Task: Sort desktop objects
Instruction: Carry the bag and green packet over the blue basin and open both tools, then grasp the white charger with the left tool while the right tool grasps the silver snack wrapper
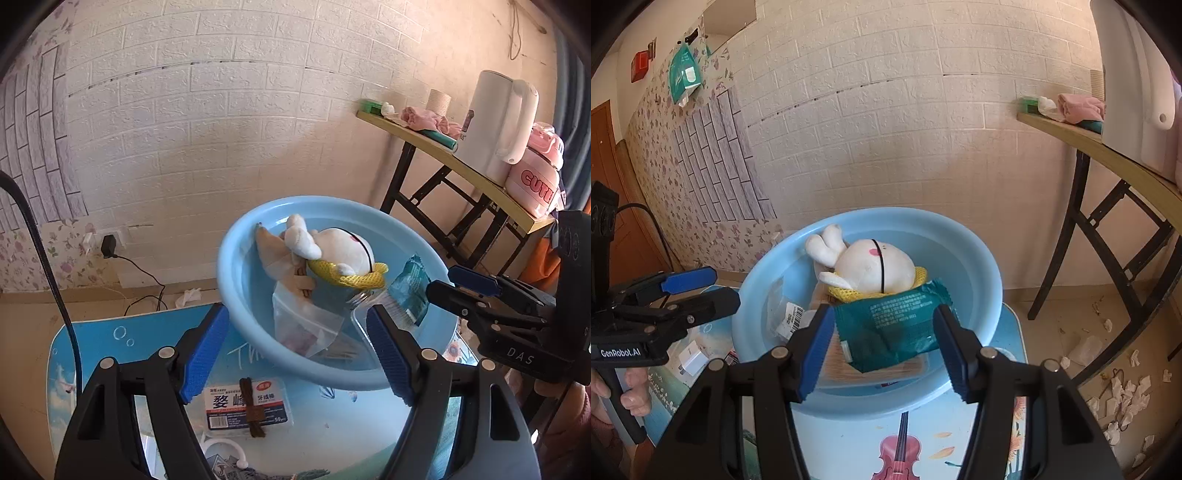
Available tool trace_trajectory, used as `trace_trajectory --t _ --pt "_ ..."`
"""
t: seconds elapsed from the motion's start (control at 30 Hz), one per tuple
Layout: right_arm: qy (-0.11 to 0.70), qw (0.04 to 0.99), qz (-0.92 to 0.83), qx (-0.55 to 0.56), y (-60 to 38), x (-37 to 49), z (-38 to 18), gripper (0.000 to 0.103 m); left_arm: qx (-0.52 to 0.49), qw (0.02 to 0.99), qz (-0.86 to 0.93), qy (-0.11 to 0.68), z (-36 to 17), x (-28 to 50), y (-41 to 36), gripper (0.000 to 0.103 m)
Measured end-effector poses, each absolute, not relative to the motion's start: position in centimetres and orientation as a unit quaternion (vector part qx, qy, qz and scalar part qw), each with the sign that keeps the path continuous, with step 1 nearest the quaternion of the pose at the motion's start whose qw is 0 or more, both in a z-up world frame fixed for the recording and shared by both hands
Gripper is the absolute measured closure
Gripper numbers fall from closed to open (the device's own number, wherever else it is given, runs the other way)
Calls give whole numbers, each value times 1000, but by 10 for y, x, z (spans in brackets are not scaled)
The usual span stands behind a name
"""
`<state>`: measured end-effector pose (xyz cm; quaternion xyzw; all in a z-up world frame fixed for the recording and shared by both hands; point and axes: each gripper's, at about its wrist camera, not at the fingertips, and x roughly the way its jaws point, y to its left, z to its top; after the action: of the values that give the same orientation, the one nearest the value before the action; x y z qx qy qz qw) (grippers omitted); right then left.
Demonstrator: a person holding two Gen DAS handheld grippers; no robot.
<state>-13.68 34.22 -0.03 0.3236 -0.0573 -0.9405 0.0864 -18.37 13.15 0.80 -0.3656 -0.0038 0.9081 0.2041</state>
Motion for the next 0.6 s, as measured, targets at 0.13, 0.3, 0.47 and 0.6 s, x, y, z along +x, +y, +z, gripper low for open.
trace_trajectory --t 0.13,0.3,0.47,0.6 --pt "-61 86 -939 328 339 -128 -1 48 -371 185 910 -14 5 -175 112 26" --pt "-62 84 -938 331 332 -114 0 48 -372 159 914 -23 0 -158 84 26" --pt "-58 92 -935 337 314 -99 0 48 -378 135 915 -40 -7 -141 55 21" --pt "-55 104 -934 339 296 -90 -2 48 -387 115 914 -39 -19 -128 36 20"
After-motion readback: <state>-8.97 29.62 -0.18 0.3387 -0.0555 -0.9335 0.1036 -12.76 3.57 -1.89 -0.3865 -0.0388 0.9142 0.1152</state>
